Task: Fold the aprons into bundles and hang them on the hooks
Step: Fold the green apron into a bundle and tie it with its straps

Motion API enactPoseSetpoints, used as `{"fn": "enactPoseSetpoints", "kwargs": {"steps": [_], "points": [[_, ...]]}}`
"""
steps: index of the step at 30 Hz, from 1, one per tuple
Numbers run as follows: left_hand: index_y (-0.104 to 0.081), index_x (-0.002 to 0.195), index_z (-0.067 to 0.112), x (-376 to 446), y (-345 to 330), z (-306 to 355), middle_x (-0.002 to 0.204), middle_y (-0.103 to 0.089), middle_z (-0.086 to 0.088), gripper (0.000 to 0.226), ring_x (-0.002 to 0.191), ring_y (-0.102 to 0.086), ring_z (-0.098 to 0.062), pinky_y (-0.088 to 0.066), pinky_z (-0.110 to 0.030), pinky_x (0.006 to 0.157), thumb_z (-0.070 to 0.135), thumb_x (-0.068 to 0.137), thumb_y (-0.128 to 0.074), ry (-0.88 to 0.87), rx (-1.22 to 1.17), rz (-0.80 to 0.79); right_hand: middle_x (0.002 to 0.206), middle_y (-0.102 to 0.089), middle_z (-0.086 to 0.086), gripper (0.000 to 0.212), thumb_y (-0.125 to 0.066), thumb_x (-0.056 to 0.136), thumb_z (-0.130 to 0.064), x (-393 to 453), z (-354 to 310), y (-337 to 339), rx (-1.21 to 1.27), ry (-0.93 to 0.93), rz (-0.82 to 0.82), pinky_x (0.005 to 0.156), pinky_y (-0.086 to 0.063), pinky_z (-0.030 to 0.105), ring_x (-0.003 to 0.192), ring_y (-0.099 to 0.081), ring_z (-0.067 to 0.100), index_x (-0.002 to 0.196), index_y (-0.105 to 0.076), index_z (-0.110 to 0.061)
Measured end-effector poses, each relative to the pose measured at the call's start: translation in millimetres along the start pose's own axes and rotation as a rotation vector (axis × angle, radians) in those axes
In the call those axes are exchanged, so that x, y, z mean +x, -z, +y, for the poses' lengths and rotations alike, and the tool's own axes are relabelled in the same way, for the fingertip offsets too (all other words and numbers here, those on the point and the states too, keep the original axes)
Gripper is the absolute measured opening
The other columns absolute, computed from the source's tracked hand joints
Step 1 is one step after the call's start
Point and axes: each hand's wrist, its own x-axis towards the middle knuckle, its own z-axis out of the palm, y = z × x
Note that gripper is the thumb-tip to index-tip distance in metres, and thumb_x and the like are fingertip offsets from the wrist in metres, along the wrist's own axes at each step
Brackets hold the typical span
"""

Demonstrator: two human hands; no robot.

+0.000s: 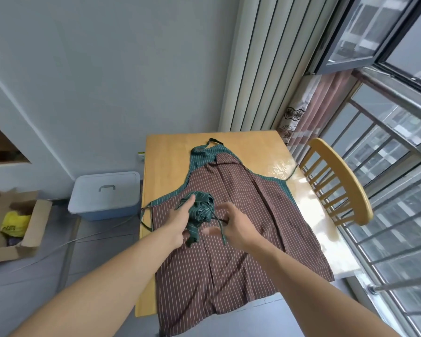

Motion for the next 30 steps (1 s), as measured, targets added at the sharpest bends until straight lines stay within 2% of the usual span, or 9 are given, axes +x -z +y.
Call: {"fn": "enactPoseSetpoints", "kwargs": {"steps": [2, 5, 9, 13, 17, 20, 25, 28, 30], "points": [[-0.055, 0.13, 0.018, 1.2, -6.5, -4.7, 0.112, -0.068, -0.008, 0.074, 0.094, -0.068, -0.026, -0.055, -0.035, 0.07, 0.065, 0.077, -0.076, -0.037, 0.021, 0.057, 0.064, -0.05, -0.004, 0.071, -0.075, 0.074, -0.061, 6.0, 6.5, -4.9, 0.005, 0.038, 0.036, 0.045, -0.035, 0.018, 0.044, -0.039, 0.002, 0.13, -0.047, -0.028], [-0.05, 0.137, 0.021, 11.3, -6.4, -12.0, 0.122, -0.065, -0.009, 0.089, 0.104, -0.066, -0.029, -0.058, -0.046, 0.089, 0.068, 0.068, -0.08, -0.047, 0.037, 0.064, 0.068, -0.061, 0.003, 0.038, -0.064, 0.094, -0.055, 21.8, 16.6, -11.7, 0.06, 0.061, 0.134, 0.055, -0.04, 0.03, 0.055, -0.047, 0.008, 0.105, -0.062, -0.019], [-0.051, 0.128, 0.009, 12.6, -1.4, -13.2, 0.114, -0.068, -0.014, 0.063, 0.096, -0.072, -0.029, -0.062, -0.048, 0.084, 0.031, 0.08, -0.085, -0.06, -0.002, -0.116, 0.068, -0.057, -0.007, 0.024, -0.061, 0.102, -0.024, 33.5, 20.0, -9.4, 0.254, -0.063, 0.229, 0.057, -0.038, 0.019, 0.051, -0.047, -0.006, 0.085, -0.058, -0.008], [-0.053, 0.117, 0.016, 12.0, -9.3, -19.2, 0.112, -0.066, -0.009, 0.05, 0.095, -0.072, -0.025, -0.064, -0.042, 0.079, 0.035, 0.081, -0.083, -0.189, 0.169, -0.112, 0.088, -0.067, 0.004, 0.035, -0.08, 0.087, -0.034, 33.8, 17.2, -11.5, 0.39, -0.113, 0.245, 0.066, -0.052, 0.026, 0.074, -0.064, 0.012, 0.093, -0.052, -0.014], [-0.055, 0.107, 0.025, 28.0, -18.6, -26.6, 0.107, -0.07, -0.005, 0.055, 0.092, -0.074, -0.024, -0.062, -0.048, 0.081, 0.053, 0.068, -0.083, -0.211, 0.275, -0.099, 0.103, -0.068, 0.011, 0.043, -0.079, 0.089, -0.028, 33.6, 26.5, -6.5, 0.492, -0.222, 0.227, 0.051, -0.05, 0.015, 0.065, -0.069, 0.004, 0.112, -0.048, -0.008], [-0.052, 0.115, 0.018, 43.9, -23.2, -41.8, 0.111, -0.068, -0.007, 0.048, 0.093, -0.073, -0.023, -0.064, -0.044, 0.078, 0.036, 0.082, -0.083, -0.129, 0.238, -0.094, 0.106, -0.071, 0.011, 0.041, -0.077, 0.09, -0.028, 46.4, 45.7, -9.1, 0.51, -0.346, 0.19, 0.047, -0.047, 0.016, 0.067, -0.069, 0.008, 0.114, -0.049, -0.01], [-0.05, 0.122, 0.011, 74.9, -19.6, -69.0, 0.122, -0.065, -0.01, 0.049, 0.108, -0.068, -0.023, -0.062, -0.043, 0.085, 0.027, 0.086, -0.079, 0.08, 0.095, -0.181, 0.103, -0.069, 0.003, 0.024, -0.071, 0.095, -0.03, 85.4, 92.4, -29.4, 0.31, -0.441, 0.126, 0.079, -0.06, 0.034, 0.09, -0.07, 0.019, 0.102, -0.052, -0.018], [-0.052, 0.127, 0.007, 98.3, -10.8, -74.6, 0.126, -0.066, -0.015, 0.033, 0.112, -0.068, -0.029, -0.059, -0.046, 0.094, 0.019, 0.099, -0.064, 0.172, 0.077, -0.256, 0.096, -0.064, -0.002, 0.021, -0.065, 0.099, -0.03, 103.8, 109.1, -34.2, 0.162, -0.449, 0.092, 0.057, -0.051, 0.017, 0.079, -0.064, 0.01, 0.107, -0.05, -0.017], [-0.055, 0.13, 0.006, 108.3, -1.3, -74.6, 0.123, -0.069, -0.016, 0.027, 0.108, -0.071, -0.03, -0.056, -0.046, 0.098, 0.011, 0.105, -0.048, 0.182, 0.148, -0.323, 0.099, -0.064, -0.002, 0.02, -0.061, 0.101, -0.03, 110.3, 121.0, -37.3, 0.107, -0.462, 0.076, 0.059, -0.053, 0.02, 0.081, -0.064, 0.011, 0.111, -0.049, -0.017]]}}
